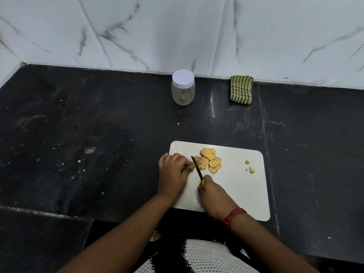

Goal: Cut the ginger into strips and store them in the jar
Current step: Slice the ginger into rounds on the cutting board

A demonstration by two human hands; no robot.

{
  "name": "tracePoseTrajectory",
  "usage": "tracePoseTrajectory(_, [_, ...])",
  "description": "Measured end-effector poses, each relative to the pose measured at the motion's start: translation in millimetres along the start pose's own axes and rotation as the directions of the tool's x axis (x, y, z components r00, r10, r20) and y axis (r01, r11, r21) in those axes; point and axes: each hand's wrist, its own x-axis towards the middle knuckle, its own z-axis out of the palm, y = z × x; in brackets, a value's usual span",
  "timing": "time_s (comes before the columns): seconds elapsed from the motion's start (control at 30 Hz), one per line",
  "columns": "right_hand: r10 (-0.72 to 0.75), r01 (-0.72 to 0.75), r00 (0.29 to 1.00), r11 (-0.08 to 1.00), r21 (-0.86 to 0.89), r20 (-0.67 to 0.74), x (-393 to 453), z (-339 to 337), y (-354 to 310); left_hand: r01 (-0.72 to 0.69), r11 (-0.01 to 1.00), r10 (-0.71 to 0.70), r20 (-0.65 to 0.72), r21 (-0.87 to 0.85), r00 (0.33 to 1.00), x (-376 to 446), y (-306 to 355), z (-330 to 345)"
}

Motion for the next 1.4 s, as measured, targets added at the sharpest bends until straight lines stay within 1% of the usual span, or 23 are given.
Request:
tracePoseTrajectory(0.1, [-0.007,0.007,1.000,1.000,-0.009,-0.008,-0.1,0.4,-1.4,-0.002,1.000,0.002,0.000,0.019,1.000,-0.2,-1.2,1.4])
tracePoseTrajectory(0.4, [-0.019,0.018,1.000,0.999,-0.037,-0.019,1.2,2.8,-1.8,0.022,1.000,-0.022,-0.008,0.005,1.000,-0.5,1.8,-0.4])
tracePoseTrajectory(0.53, [-0.018,0.018,1.000,0.998,-0.064,-0.004,3.8,3.1,-4.6,0.034,0.999,-0.034,-0.003,0.013,0.999,-0.5,2.1,-1.6])
tracePoseTrajectory(0.73, [0.048,-0.045,0.999,0.993,-0.109,0.022,13.2,4.8,-10.6,0.032,0.999,-0.033,0.023,0.042,0.999,-0.5,2.0,-1.9])
tracePoseTrajectory(0.87, [0.062,-0.061,0.998,0.991,-0.122,0.010,19.0,5.5,-9.3,0.048,0.997,-0.050,0.032,0.058,0.998,0.1,4.3,-1.6])
tracePoseTrajectory(1.17, [-0.020,0.015,1.000,0.960,-0.278,-0.017,1.8,11.3,5.7,0.052,0.997,-0.054,0.026,0.064,0.998,-0.9,4.7,-0.2])
tracePoseTrajectory(1.4, [-0.050,0.047,0.999,0.954,-0.295,-0.004,-9.5,14.0,17.7,0.048,0.995,-0.049,0.012,0.082,0.999,-0.6,3.5,0.3])
